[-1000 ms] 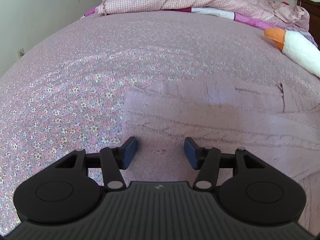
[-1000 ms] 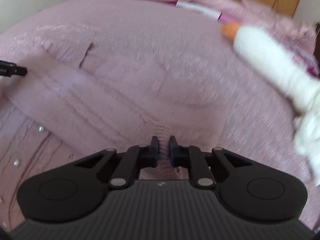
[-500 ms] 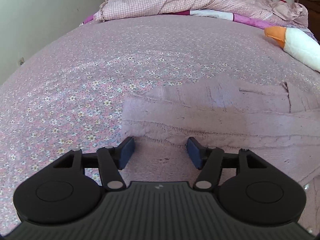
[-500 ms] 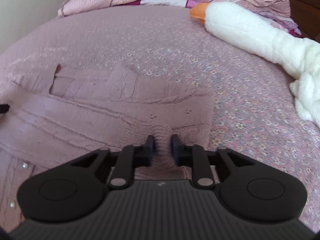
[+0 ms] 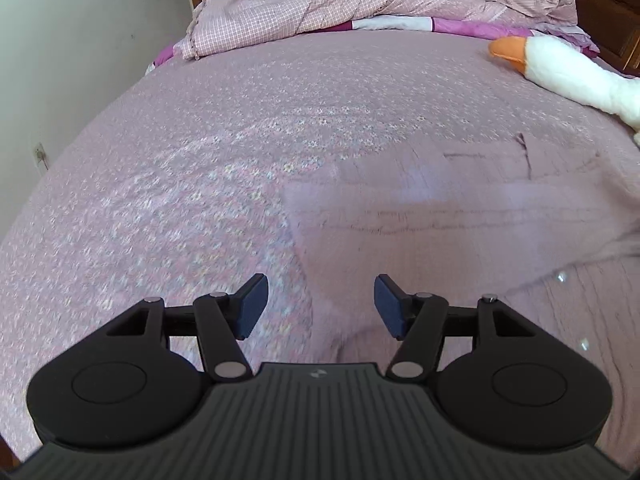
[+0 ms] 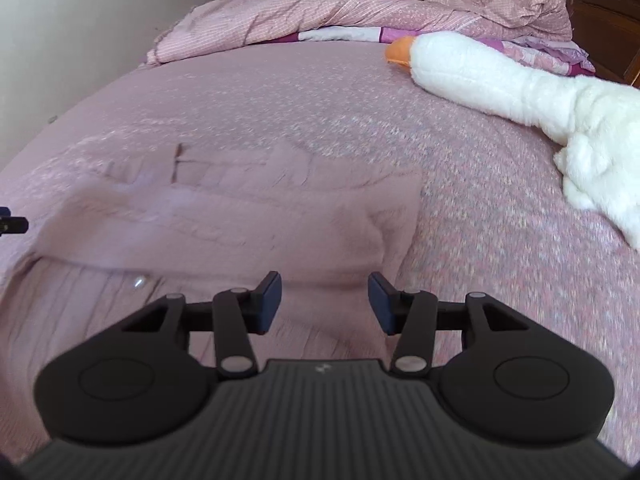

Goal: Fold small clothes

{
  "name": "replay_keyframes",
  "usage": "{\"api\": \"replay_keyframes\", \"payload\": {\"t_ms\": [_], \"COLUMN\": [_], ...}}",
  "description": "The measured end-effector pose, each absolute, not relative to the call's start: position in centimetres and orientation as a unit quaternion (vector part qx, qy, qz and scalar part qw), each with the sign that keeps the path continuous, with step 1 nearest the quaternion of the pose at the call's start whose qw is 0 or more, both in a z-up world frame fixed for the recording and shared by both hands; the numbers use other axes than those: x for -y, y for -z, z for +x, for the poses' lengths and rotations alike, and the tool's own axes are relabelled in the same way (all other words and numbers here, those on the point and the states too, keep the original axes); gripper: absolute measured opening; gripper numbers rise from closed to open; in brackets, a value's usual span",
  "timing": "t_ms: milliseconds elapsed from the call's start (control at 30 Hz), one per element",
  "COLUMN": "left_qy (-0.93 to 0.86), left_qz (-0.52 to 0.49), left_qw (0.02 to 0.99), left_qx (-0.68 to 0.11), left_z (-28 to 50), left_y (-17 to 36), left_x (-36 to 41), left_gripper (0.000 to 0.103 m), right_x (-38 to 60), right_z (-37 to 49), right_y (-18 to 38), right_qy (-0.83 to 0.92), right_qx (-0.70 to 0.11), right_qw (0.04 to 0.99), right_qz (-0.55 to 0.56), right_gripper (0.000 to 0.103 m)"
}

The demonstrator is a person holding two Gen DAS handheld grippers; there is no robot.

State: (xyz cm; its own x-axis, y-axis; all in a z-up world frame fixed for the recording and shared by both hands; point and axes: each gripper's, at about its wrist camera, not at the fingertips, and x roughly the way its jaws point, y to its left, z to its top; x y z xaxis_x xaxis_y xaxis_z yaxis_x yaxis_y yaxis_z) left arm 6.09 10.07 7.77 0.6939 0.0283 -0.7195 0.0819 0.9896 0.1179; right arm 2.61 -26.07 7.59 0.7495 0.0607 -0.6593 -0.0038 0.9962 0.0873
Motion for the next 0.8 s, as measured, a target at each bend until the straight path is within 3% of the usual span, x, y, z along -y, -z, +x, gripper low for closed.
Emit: {"api": "replay_keyframes", "payload": {"t_ms": [800], "left_qy": [0.02], "left_qz": [0.009], "left_qw": [0.868], "left_qx": [-0.497], "left_z": [-6.9], "left_y": [-2.9], "left_x": [-11.6], "left_gripper": [0.067], "right_x": [26.3], "right_z": [-10.3], "right_y": [-3.8], "right_qy": [-0.003], "right_qx": [-0.433], "right_qw": [0.899], "right_qz": [0.061], "right_gripper": [0.05]}}
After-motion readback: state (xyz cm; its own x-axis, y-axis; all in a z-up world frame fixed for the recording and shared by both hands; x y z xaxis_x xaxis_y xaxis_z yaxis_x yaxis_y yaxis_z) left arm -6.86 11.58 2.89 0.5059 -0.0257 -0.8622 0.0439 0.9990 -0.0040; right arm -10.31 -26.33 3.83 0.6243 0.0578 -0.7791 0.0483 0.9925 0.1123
